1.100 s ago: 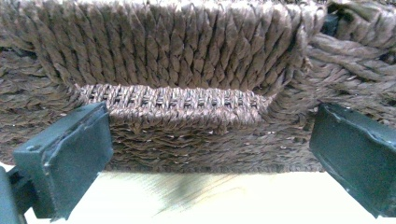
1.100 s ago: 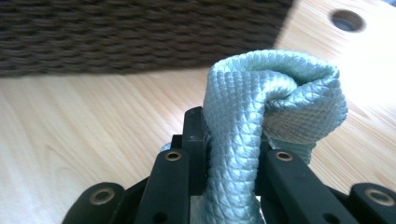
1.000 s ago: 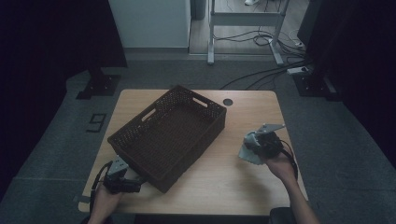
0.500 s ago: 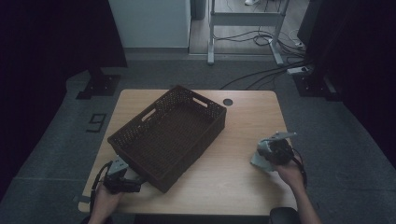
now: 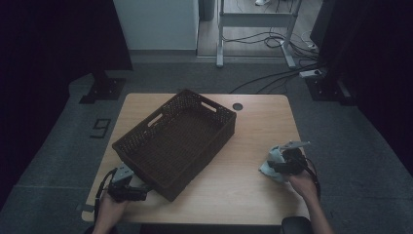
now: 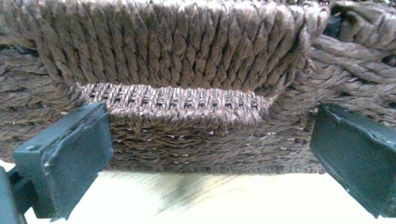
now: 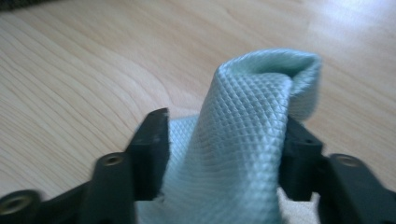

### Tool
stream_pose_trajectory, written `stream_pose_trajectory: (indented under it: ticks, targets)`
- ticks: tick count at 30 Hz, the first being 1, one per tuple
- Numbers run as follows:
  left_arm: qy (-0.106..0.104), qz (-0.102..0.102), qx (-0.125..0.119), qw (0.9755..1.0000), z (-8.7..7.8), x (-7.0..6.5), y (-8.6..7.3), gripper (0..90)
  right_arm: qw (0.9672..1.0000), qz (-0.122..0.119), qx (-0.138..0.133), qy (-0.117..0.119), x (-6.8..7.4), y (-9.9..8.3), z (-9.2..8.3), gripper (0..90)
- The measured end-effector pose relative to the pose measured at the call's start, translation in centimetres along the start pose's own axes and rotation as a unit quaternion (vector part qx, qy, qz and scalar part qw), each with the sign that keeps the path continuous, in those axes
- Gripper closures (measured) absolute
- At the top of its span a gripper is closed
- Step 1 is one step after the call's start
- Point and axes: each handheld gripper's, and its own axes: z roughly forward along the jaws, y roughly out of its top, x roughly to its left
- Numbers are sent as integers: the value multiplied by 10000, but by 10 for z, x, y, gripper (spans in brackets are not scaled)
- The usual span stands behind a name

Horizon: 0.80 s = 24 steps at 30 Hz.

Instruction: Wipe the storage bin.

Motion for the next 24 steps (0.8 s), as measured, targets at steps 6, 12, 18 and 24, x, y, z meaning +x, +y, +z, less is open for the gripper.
stream_pose_trajectory:
  ticks: [6,12,18,24]
  targets:
    - [-34,-65,23,10000,2,5,1,0,9994,-83,-325,-105,0,8,-16,269]
    - [28,-152,42,9999,4,18,3,0,9989,-224,-410,-59,7,12,-23,242]
    - [255,-243,102,9993,7,37,9,0,9982,-317,-498,35,15,17,-24,242]
    - [550,-430,94,9975,10,51,12,0,9977,-382,-545,131,22,21,-20,226]
